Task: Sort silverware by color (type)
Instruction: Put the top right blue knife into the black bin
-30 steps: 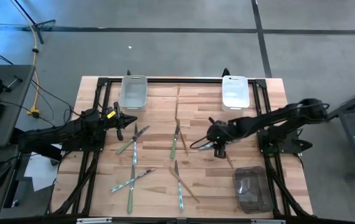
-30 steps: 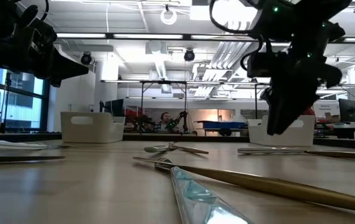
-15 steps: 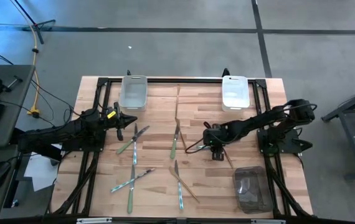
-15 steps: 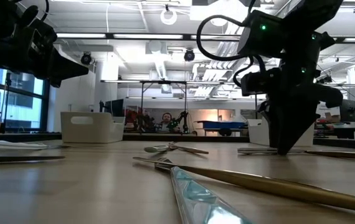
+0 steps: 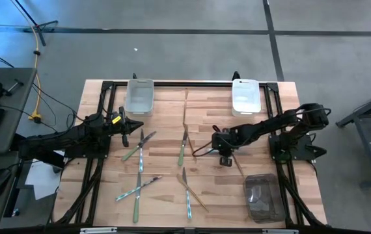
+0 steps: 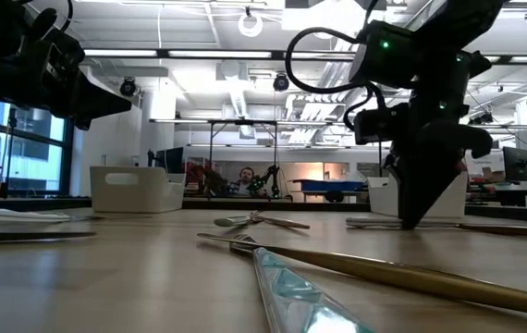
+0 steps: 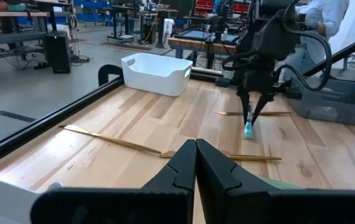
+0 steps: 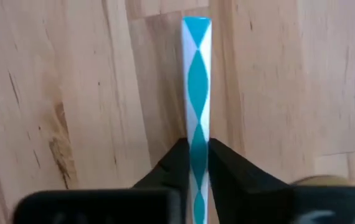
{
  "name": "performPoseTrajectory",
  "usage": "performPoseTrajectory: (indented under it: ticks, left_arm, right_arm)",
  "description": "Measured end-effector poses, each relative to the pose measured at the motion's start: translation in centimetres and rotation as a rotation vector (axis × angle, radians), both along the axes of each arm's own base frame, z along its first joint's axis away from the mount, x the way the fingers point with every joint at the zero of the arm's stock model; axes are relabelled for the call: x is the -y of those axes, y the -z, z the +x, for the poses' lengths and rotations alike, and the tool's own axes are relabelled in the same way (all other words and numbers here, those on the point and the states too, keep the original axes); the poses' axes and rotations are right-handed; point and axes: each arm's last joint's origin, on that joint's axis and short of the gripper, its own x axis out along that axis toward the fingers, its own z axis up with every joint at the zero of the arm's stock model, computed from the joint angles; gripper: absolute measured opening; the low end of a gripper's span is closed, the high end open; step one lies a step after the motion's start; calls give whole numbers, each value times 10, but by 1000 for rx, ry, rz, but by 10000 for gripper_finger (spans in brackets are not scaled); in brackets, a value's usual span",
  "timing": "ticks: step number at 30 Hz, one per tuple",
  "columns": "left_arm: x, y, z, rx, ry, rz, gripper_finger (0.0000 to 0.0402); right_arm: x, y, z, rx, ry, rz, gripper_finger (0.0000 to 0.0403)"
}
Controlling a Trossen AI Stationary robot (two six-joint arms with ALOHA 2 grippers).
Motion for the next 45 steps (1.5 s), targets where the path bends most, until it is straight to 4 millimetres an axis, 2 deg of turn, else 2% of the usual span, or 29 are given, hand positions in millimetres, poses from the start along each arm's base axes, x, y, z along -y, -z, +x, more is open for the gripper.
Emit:
performPoseTrajectory:
  ticks: [3,8,15,17,21,24,29,35,39,45]
  left_arm:
    - [0,0,0,0,0,-2,1]
    - [0,0,0,0,0,-1,1]
    - [0,0,0,0,1,-1,1]
    - [0,0,0,0,0,-1,1]
    - [0,0,0,0,1,-2,1]
    - [0,0,0,2,0,-8,1]
    - [0,0,0,5,-1,-22,1]
    - [0,0,0,6,-1,-25,1]
    - [0,0,0,6,-1,-26,1]
    - [0,0,0,6,-1,-26,1]
  right_arm:
    - [1,-3,2,-10,3,8,8]
    - [1,-20,15,-35,27,35,16]
    - [-3,-69,42,33,161,74,4]
    - [-9,-85,48,47,215,101,5]
    - [-34,-112,43,22,333,153,6]
    - [-60,-131,29,15,439,197,6]
    - [-106,-148,-10,31,697,176,6]
    - [-152,-144,-53,57,938,115,6]
    - [-174,-138,-78,84,1015,62,6]
    - [-202,-123,-103,145,948,-39,6]
